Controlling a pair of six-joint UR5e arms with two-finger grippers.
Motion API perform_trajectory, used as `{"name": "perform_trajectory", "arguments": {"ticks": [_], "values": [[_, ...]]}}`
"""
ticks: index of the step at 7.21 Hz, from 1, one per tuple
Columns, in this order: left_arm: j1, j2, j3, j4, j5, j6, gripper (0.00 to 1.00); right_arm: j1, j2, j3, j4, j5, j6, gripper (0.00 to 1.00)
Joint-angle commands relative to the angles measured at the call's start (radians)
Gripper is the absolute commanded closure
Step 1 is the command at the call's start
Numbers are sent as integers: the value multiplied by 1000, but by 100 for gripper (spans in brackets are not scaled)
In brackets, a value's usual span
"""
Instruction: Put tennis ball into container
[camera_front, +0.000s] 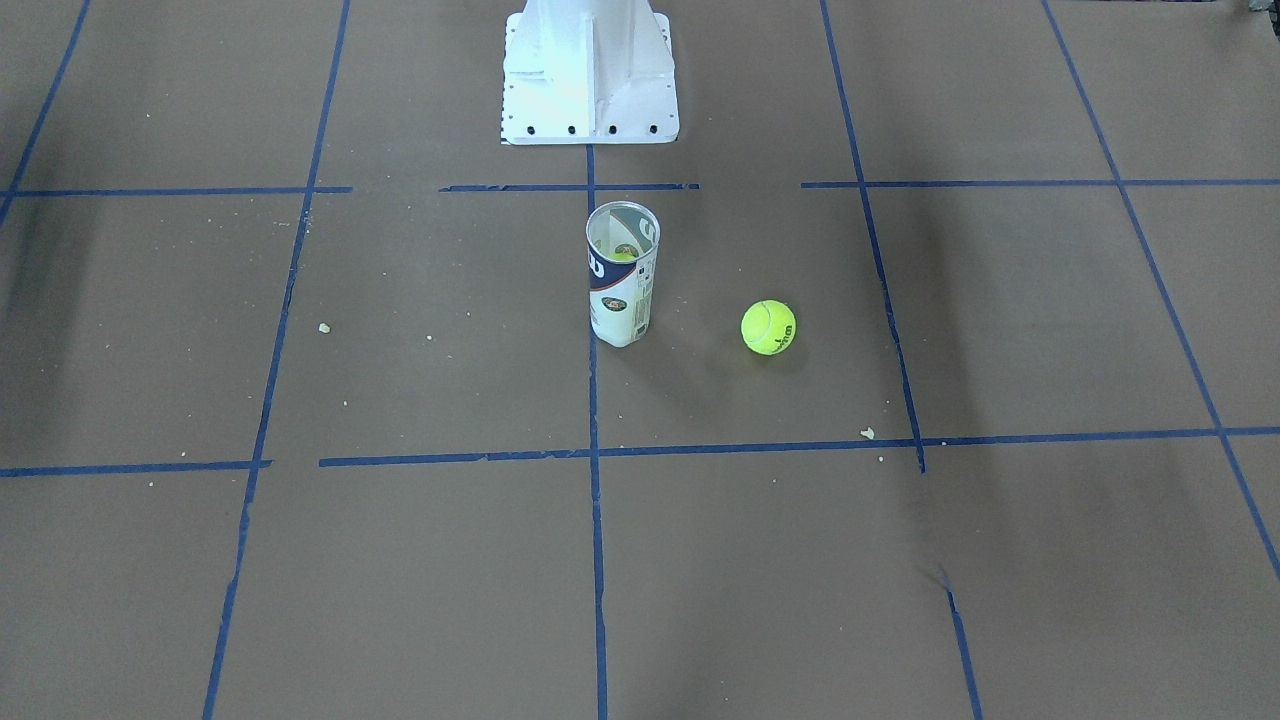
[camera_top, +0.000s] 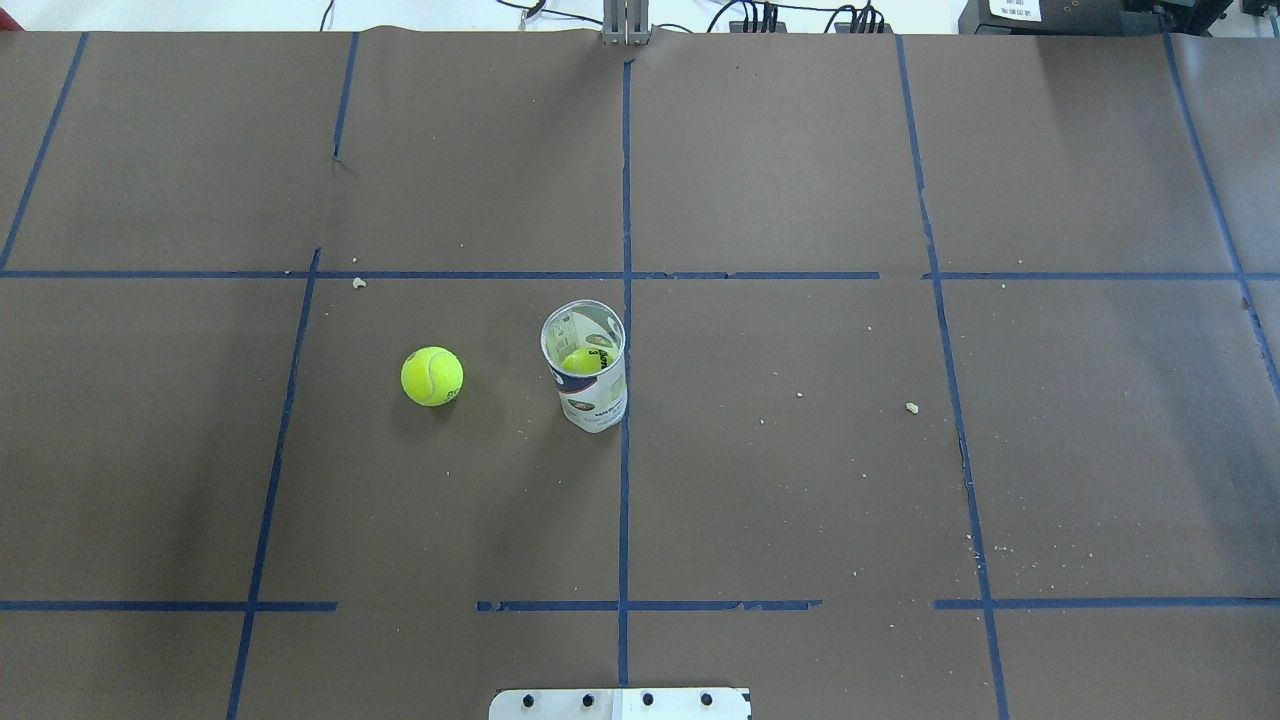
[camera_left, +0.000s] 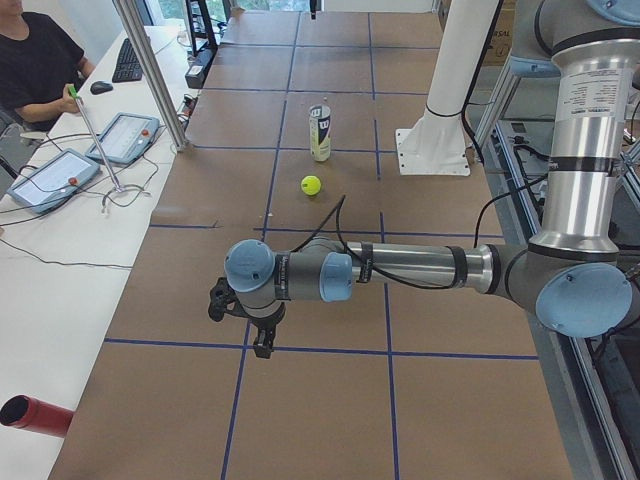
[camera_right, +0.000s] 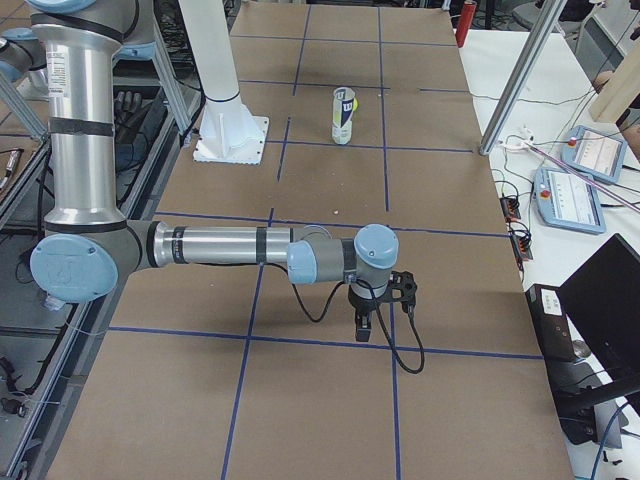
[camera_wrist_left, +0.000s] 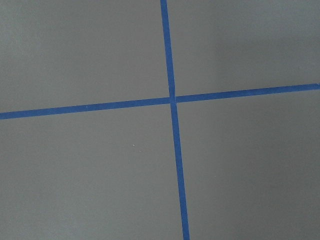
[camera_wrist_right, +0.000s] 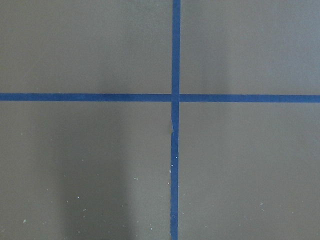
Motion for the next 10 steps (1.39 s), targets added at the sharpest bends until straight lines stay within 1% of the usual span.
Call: {"name": "perform_trajectory", "arguments": {"ticks": [1,3,4,5,6,8,9,10], "values": [[0,-6,-7,-2,6,2,0,-2,0,0,0,0,0,0],[5,-52,-18,1,10,-7,0,0,0,0,0,0,0,0],[8,-86,-68,12,13,-39,0,0,0,0,0,0,0,0],[43,-87,-157,33,10,-201,0,0,0,0,0,0,0,0],[119,-89,-269,43,9,-357,0,-2,0,0,0,0,0,0],[228,-155,-369,44,-2,-589,0,0,0,0,0,0,0,0],[291,-169,-407,41,-1,-650,0,0,0,0,0,0,0,0],[343,-210,-423,43,13,-723,0,-2,0,0,0,0,0,0]]}}
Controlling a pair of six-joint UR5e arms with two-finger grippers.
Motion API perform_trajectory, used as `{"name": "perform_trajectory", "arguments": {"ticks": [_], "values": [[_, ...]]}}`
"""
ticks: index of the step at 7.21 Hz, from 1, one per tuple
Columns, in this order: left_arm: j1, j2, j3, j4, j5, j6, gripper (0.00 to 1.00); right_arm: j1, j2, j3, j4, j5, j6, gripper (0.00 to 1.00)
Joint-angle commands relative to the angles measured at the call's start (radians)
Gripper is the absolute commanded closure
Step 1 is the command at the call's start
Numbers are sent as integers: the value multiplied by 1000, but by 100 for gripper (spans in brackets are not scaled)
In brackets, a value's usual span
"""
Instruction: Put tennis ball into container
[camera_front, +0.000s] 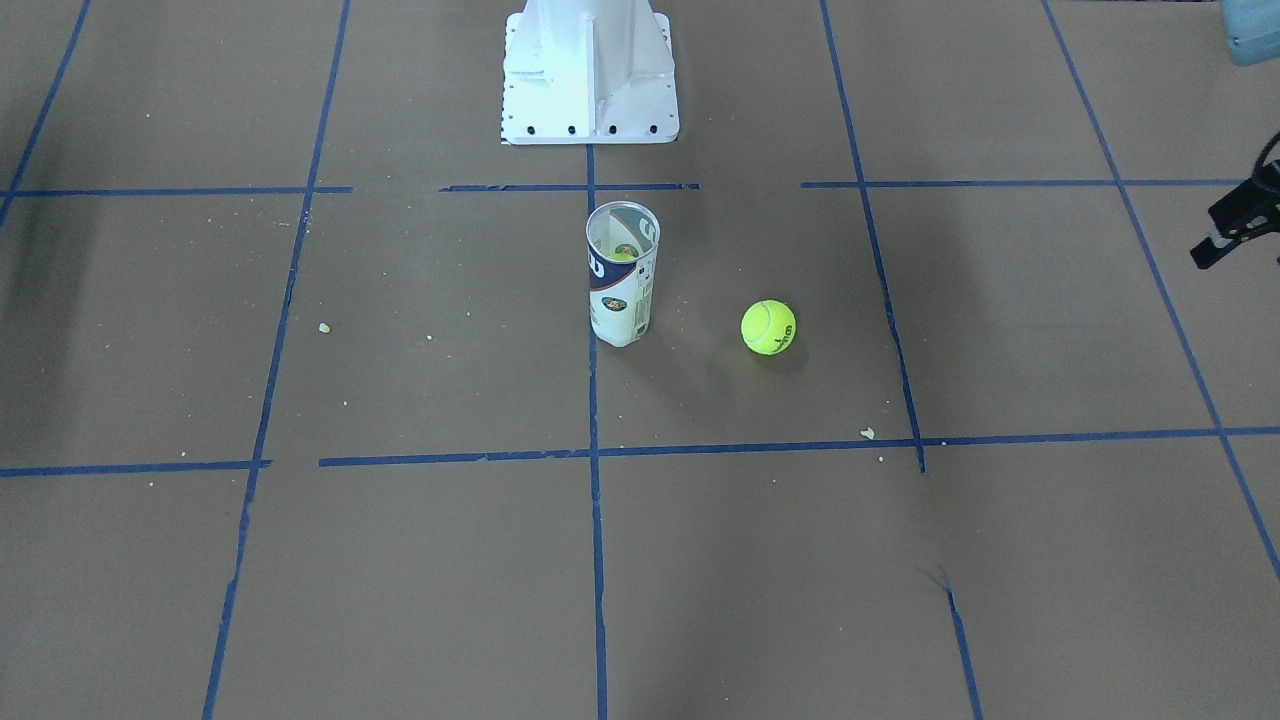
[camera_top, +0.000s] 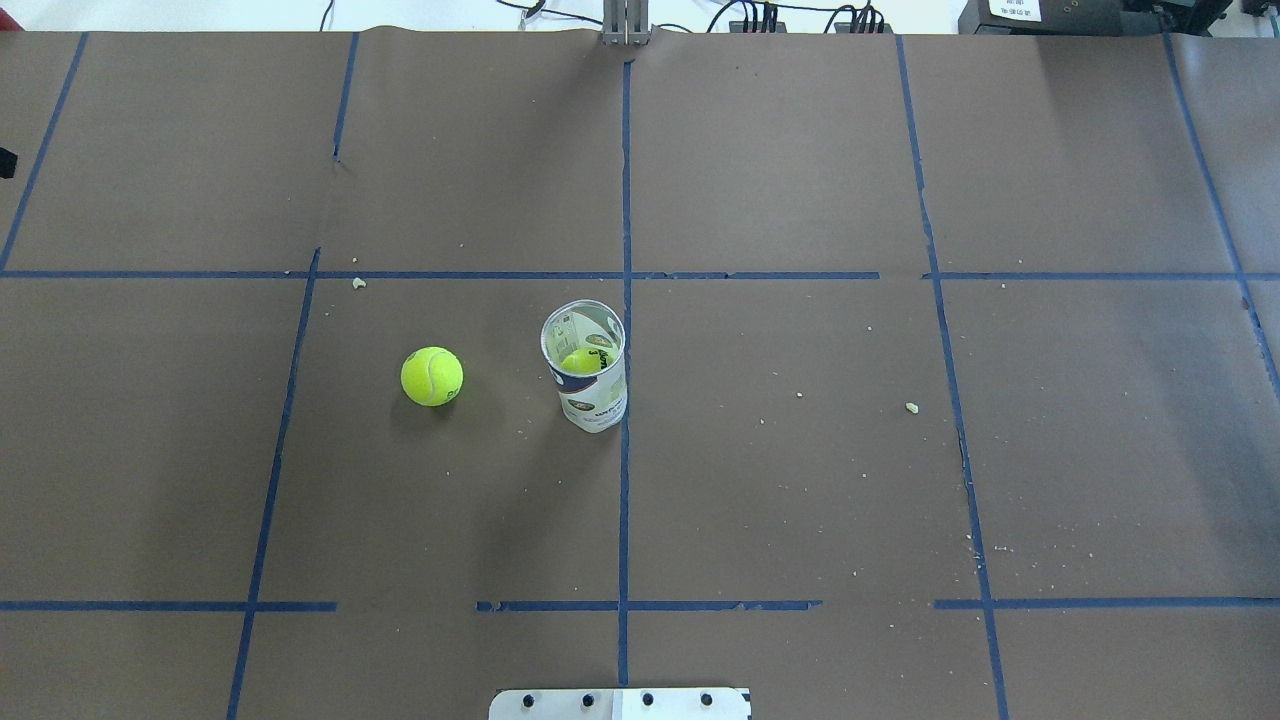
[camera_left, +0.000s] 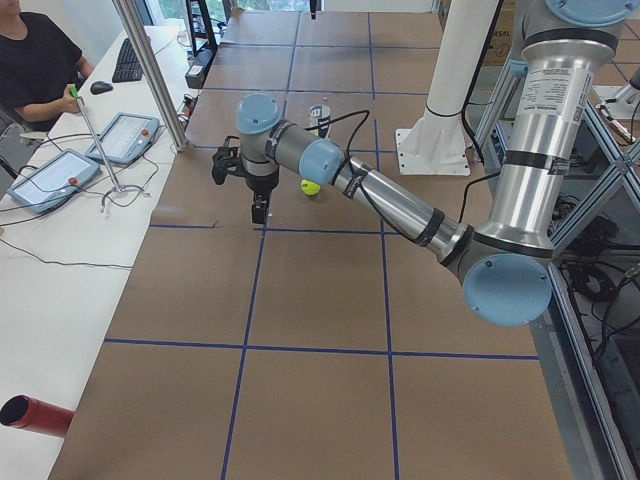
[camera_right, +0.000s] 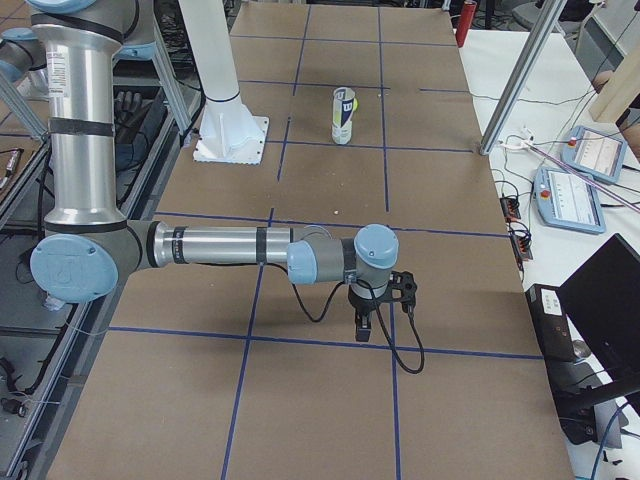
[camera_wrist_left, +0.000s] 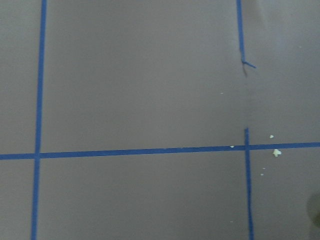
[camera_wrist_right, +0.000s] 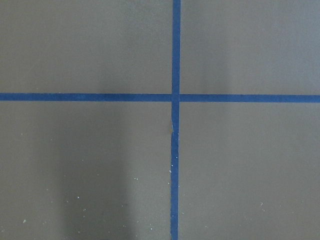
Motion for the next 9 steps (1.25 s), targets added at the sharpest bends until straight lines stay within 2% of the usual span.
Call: {"name": "perform_trajectory", "arguments": {"ticks": [1,2,5,6,7,8,9], "values": [[149,-94,-34,-3,47,-187,0,0,0,0,0,0,0,0],[247,-149,-20,2,158,-252,0,0,0,0,0,0,0,0],[425,-221,38,-7,265,-300,0,0,0,0,0,0,0,0],[475,-261,116,-47,274,-306,0,0,0,0,0,0,0,0],[530,-274,150,-62,344,-323,0,0,0,0,0,0,0,0],[592,-271,171,-113,394,-430,0,0,0,0,0,0,0,0],[623,-271,205,-191,400,-511,0,0,0,0,0,0,0,0]]}}
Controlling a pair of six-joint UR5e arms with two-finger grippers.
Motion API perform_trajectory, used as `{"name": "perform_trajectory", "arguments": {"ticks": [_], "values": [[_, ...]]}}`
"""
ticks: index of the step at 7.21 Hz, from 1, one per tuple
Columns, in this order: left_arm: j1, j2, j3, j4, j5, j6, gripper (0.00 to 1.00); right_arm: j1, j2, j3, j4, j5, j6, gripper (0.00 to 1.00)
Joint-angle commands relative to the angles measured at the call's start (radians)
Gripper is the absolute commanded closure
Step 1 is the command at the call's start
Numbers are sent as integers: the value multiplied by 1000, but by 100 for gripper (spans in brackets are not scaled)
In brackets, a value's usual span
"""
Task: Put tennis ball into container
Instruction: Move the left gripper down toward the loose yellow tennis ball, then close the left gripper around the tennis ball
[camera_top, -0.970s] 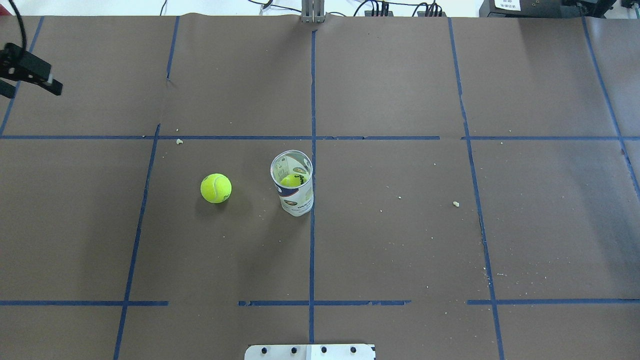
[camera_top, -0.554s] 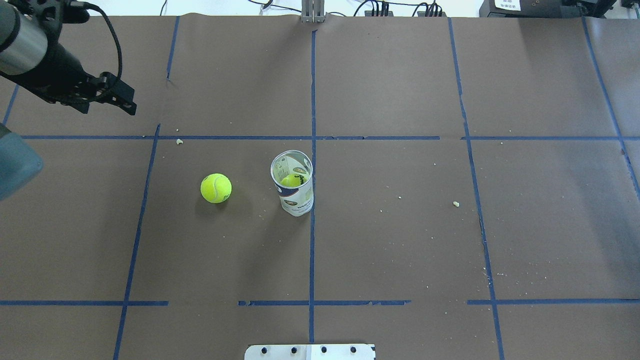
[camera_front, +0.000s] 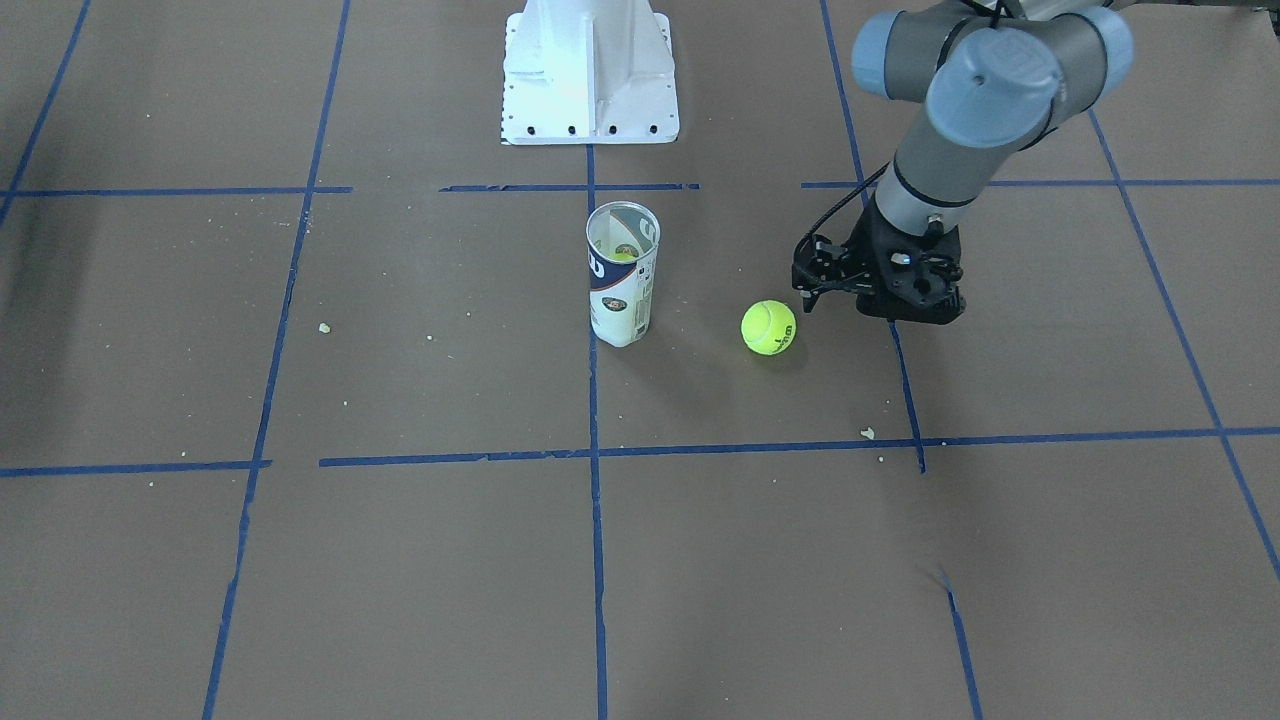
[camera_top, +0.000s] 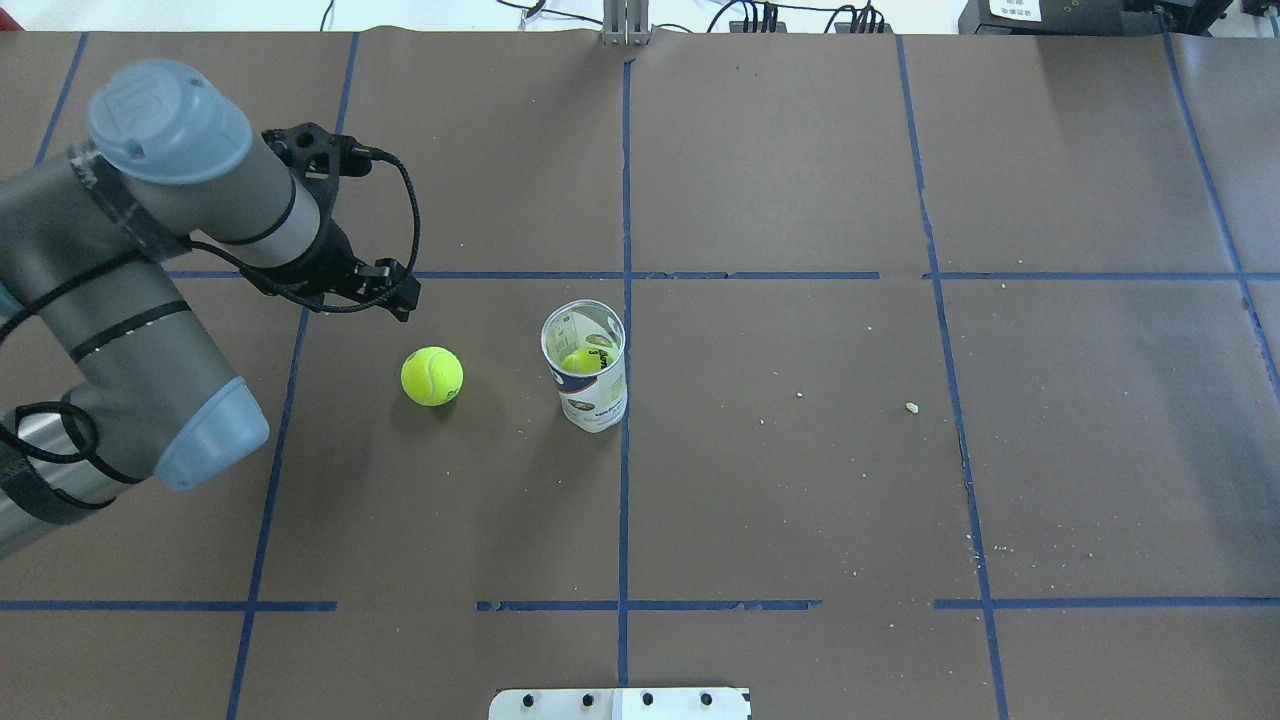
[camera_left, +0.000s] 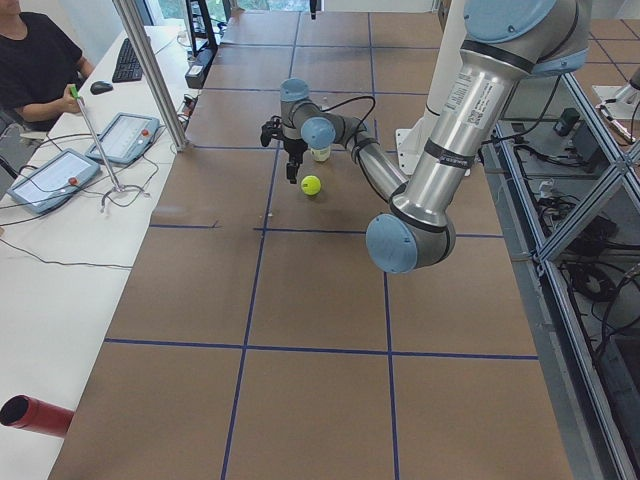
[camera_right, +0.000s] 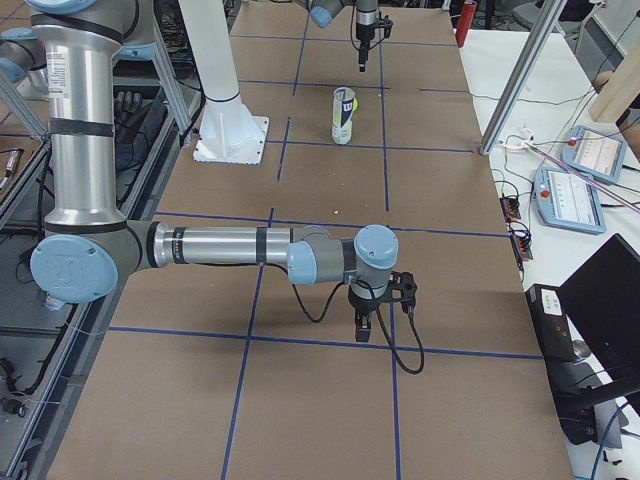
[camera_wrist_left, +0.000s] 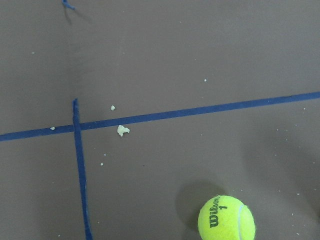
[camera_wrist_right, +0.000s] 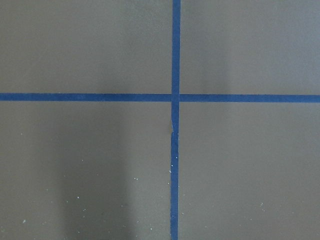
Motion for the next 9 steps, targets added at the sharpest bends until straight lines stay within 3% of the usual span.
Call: {"name": "perform_trajectory", "arguments": {"ticks": [1,5,7,9], "values": [[65,-2,53,-93,30,-116,0,0,0,0,0,0,0,0],[94,-8,95,-105,31,-120,0,0,0,0,0,0,0,0],[113,-5,177,-253,37,-181,0,0,0,0,0,0,0,0],[125,-7,179,-260,37,-185,0,0,0,0,0,0,0,0]]}}
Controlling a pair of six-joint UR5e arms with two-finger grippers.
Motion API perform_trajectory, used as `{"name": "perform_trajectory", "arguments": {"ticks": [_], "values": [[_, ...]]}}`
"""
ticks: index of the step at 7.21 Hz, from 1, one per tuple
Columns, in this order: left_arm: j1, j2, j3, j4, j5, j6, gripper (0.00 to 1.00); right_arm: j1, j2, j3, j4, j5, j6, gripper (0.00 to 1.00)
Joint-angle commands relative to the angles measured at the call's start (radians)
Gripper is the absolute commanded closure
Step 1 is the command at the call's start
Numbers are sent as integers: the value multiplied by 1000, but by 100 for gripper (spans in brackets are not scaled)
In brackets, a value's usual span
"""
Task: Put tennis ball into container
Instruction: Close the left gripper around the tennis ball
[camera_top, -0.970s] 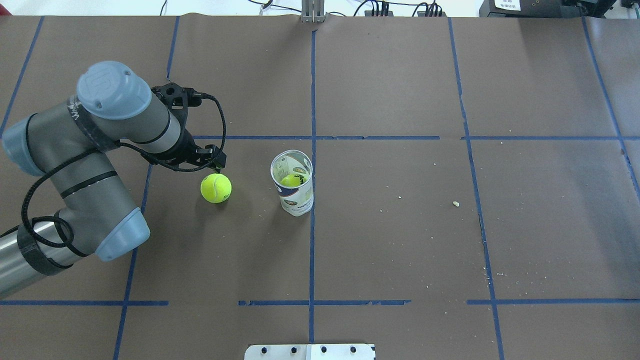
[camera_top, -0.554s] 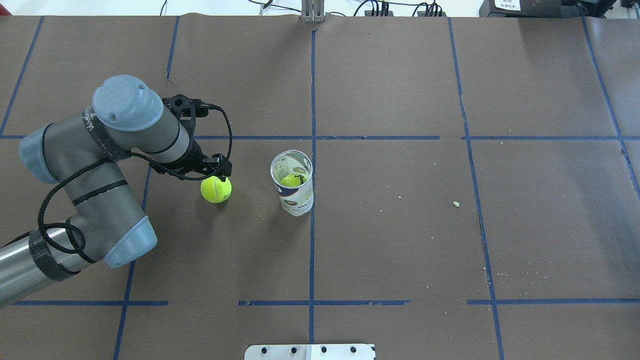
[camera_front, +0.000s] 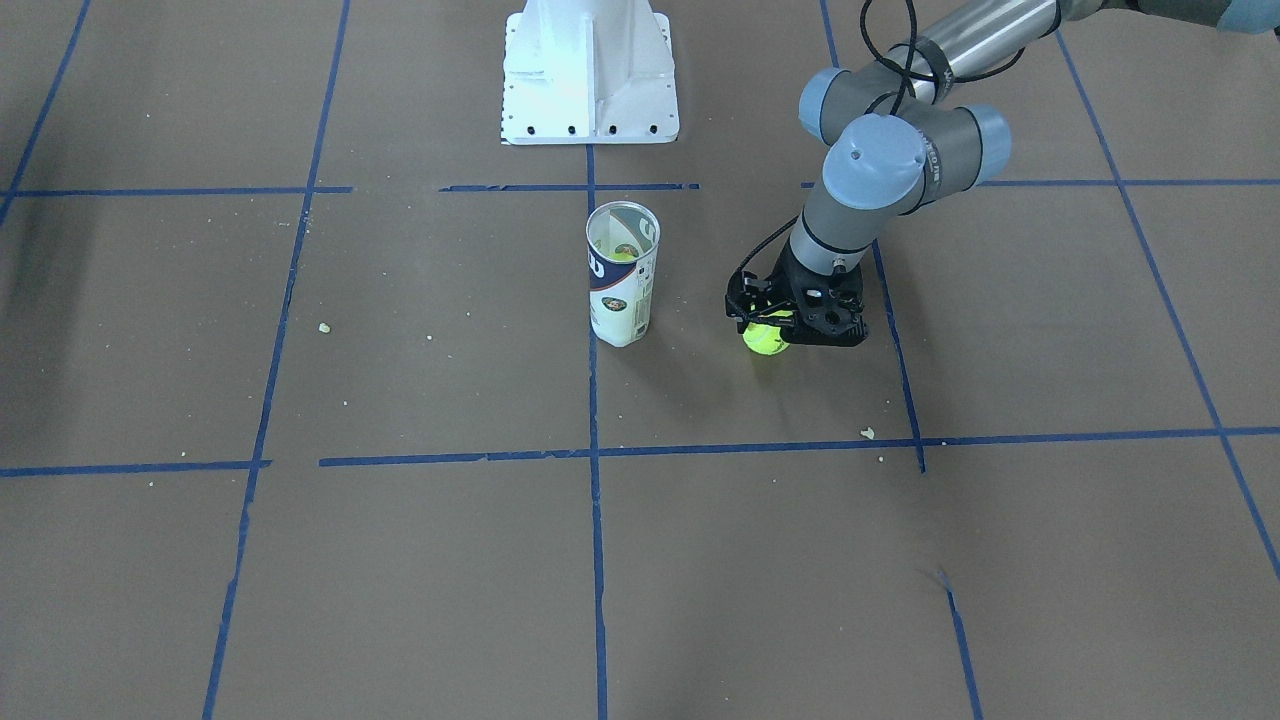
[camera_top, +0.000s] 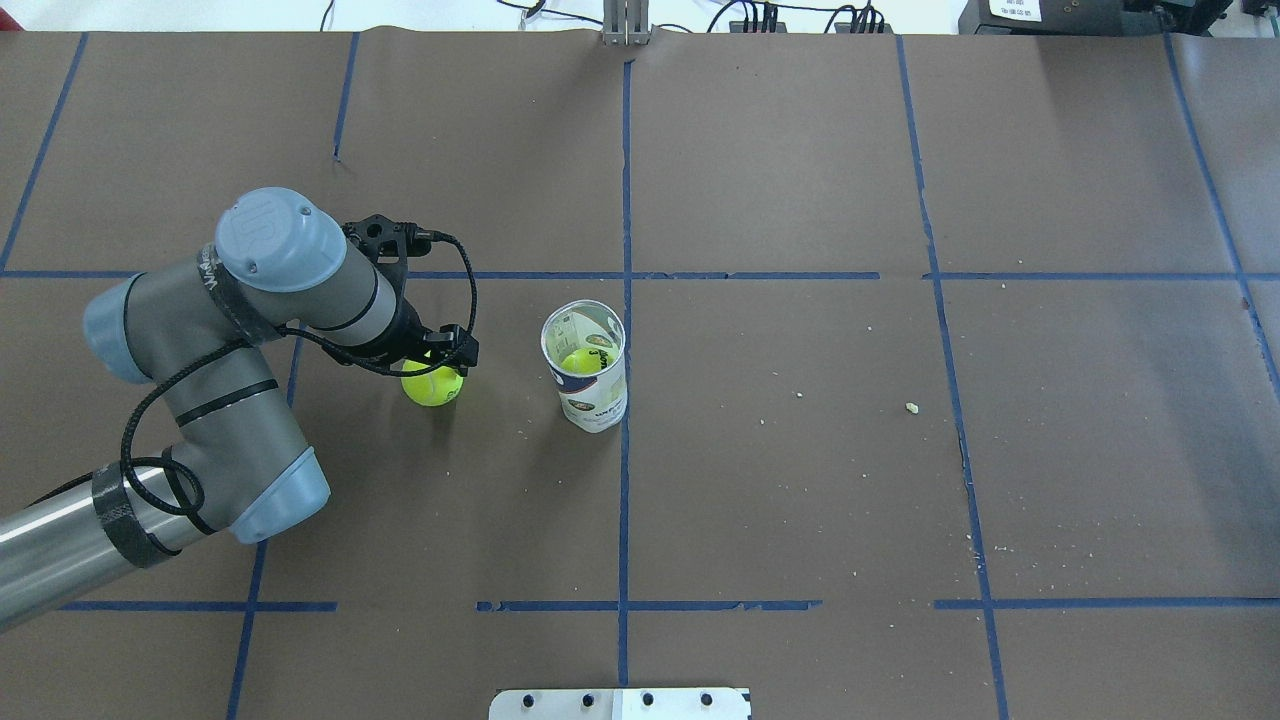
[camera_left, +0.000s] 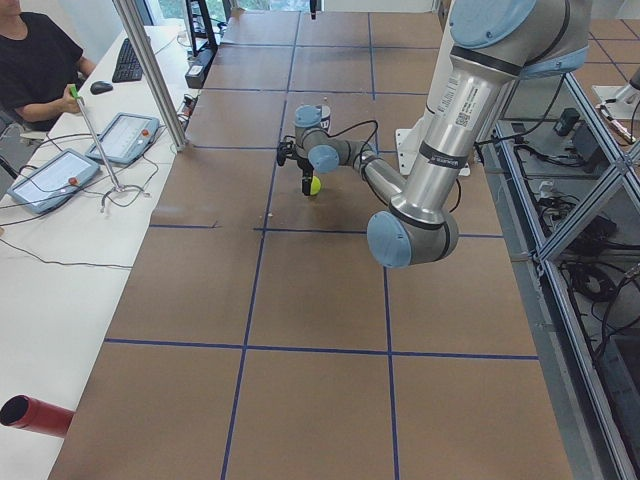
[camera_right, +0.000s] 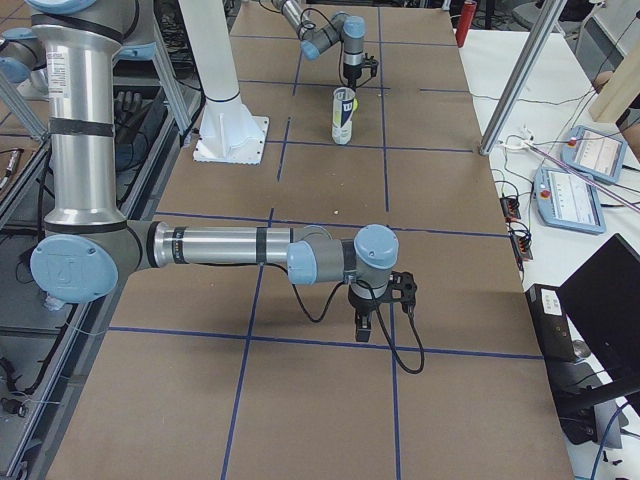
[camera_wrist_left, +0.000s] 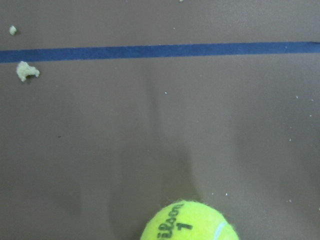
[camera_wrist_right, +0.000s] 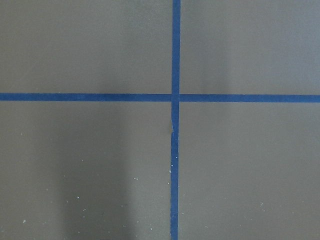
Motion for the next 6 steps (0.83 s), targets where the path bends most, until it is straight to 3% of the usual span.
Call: {"name": "perform_trajectory", "arguments": {"ticks": [1,2,3,4,5,6], "values": [[13,1,7,-15,0,-13,0,0,0,0,0,0,0,0],[13,1,7,-15,0,-14,0,0,0,0,0,0,0,0],[19,1,7,-15,2,-16,8,0,0,0,0,0,0,0],[19,1,4,-13,3,-32,63,0,0,0,0,0,0,0],[18,4,-8,-7,3,-31,96,0,0,0,0,0,0,0],[-9,12,-64,37,3,-23,100,0,0,0,0,0,0,0]]}}
